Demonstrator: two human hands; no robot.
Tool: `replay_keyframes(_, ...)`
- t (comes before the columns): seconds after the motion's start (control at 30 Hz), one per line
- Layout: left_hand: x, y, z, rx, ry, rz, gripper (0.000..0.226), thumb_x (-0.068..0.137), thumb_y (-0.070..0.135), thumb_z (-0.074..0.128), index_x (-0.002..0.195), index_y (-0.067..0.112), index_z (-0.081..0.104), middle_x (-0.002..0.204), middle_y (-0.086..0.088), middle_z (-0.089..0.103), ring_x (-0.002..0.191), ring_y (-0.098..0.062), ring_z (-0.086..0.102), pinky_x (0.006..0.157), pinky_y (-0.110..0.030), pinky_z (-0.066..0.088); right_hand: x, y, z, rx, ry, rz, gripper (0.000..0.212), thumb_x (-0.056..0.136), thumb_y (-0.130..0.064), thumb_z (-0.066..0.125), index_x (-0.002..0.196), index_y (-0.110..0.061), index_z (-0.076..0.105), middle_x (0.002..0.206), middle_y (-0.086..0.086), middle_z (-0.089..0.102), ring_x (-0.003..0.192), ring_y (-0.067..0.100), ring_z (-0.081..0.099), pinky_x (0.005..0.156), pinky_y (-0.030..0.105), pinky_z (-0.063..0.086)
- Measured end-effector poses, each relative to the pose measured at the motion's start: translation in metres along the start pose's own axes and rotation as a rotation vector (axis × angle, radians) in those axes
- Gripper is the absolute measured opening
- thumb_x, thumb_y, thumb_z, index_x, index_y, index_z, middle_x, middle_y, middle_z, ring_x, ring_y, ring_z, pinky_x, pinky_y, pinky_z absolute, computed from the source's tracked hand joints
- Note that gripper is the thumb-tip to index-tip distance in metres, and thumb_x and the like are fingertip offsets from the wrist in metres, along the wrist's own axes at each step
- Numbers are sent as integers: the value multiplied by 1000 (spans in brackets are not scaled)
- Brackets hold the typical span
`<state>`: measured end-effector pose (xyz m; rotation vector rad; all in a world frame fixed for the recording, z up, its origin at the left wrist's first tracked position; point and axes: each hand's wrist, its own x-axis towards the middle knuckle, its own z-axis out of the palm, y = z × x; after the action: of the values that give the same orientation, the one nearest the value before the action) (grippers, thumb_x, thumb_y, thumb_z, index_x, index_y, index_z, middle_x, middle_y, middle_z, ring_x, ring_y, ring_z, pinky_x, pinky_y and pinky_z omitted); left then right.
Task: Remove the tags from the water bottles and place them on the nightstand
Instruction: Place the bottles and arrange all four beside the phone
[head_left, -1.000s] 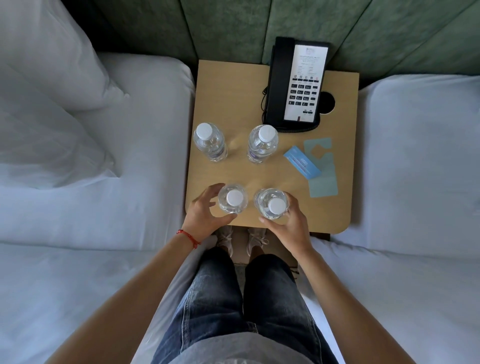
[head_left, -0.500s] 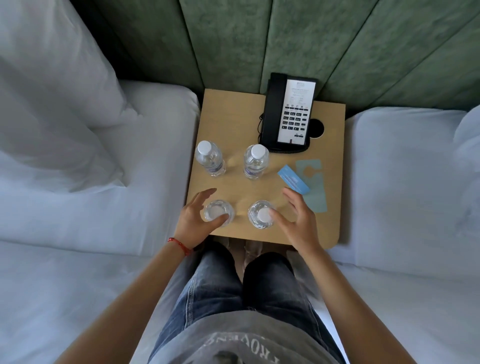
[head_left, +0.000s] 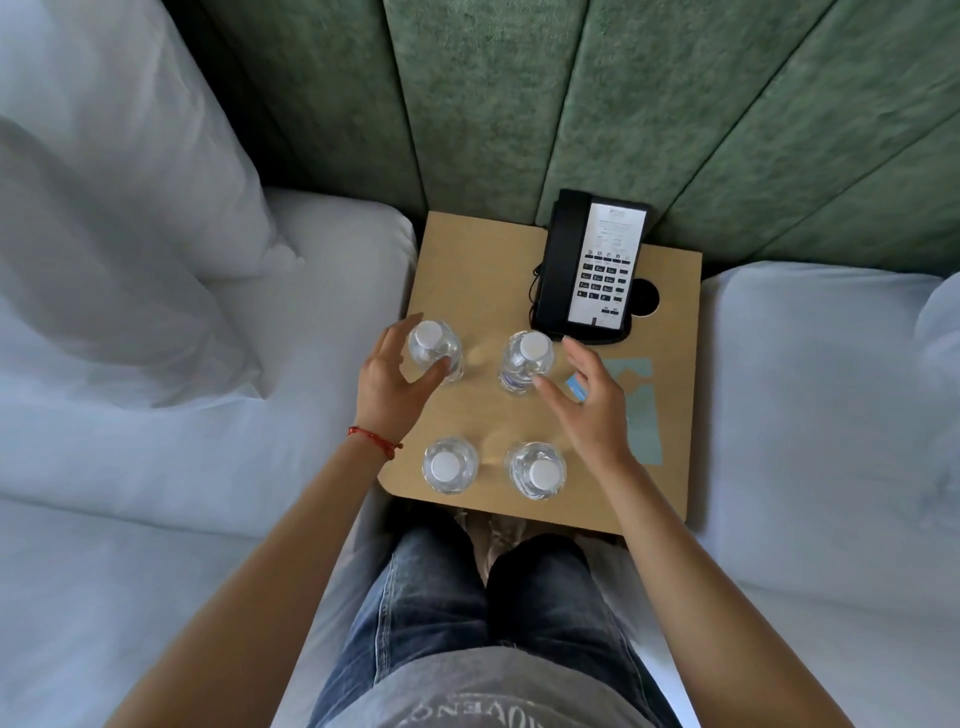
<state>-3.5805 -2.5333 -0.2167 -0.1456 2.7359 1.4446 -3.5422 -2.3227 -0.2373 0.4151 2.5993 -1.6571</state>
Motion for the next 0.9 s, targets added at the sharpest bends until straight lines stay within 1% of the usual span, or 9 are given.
replay_keyframes(0.1, 18, -9, 3, -4, -68, -41, 56, 78, 16, 70, 129, 10, 47, 129, -11, 54, 116, -26, 52, 96, -39, 45, 8, -2, 11, -43, 31, 29, 58, 81, -23, 71, 132, -12, 47, 132, 1, 54, 120, 10, 48, 104, 28, 37)
replay_keyframes(0.17, 28, -15, 5, -23, -108, -81, 60, 77, 15, 71, 131, 11, 45, 132, -11, 52, 119, -26, 50, 99, -40, 43, 13, -3, 17, -66, 61, 47, 56, 81, -22, 71, 131, -11, 49, 132, 4, 56, 120, 12, 49, 104, 30, 38)
replay_keyframes(0.27, 40, -25, 8, -52, -165, -114, 57, 76, 11, 72, 128, 9, 49, 130, -9, 55, 118, -26, 52, 100, -37, 42, 19, 0, 26, -108, 85, 59, 50, 81, -18, 71, 127, -8, 53, 128, 7, 59, 119, 18, 53, 103, 32, 40)
replay_keyframes(0.33, 43, -30, 10, -46, -176, -121, 51, 74, 10, 73, 122, 9, 55, 124, -8, 60, 112, -25, 56, 96, -31, 43, 21, 3, 30, -131, 108, 76, 47, 81, -17, 71, 124, -5, 56, 124, 9, 62, 116, 21, 56, 100, 33, 42)
replay_keyframes(0.43, 44, -32, 10, -54, -168, -102, 45, 71, 9, 75, 114, 9, 61, 116, -9, 64, 103, -21, 59, 89, -19, 41, 24, 5, 34, -133, 141, 98, 44, 80, -16, 71, 120, -7, 59, 118, 6, 65, 111, 20, 59, 96, 29, 44)
replay_keyframes(0.57, 45, -35, 10, -42, -144, -56, 45, 69, 6, 77, 112, 8, 63, 117, -9, 64, 101, -14, 58, 87, -8, 39, 28, 7, 35, -122, 142, 105, 44, 78, -15, 73, 119, -10, 60, 118, 3, 66, 110, 16, 59, 97, 27, 44)
replay_keyframes(0.7, 44, -33, 11, -30, -98, -23, 43, 67, 5, 78, 108, 7, 65, 115, -11, 66, 99, -13, 59, 85, -15, 43, 34, 7, 36, -96, 151, 62, 43, 74, -11, 76, 114, -8, 63, 115, 5, 67, 106, 13, 61, 94, 20, 44)
replay_keyframes(0.83, 51, -32, 12, -18, -49, -27, 41, 68, 4, 77, 107, 5, 66, 111, -14, 67, 97, -12, 59, 81, -1, 39, 43, 8, 37, -71, 175, 46, 42, 69, -13, 80, 108, -9, 68, 107, 4, 71, 97, 2, 61, 89, 13, 45)
replay_keyframes(0.9, 58, -31, 11, -9, -34, -45, 40, 68, 6, 77, 107, 4, 67, 108, -14, 68, 92, -13, 61, 78, -3, 40, 50, 8, 38, -71, 177, 51, 42, 68, -17, 81, 107, -10, 69, 104, 3, 72, 93, -2, 60, 85, 7, 43)
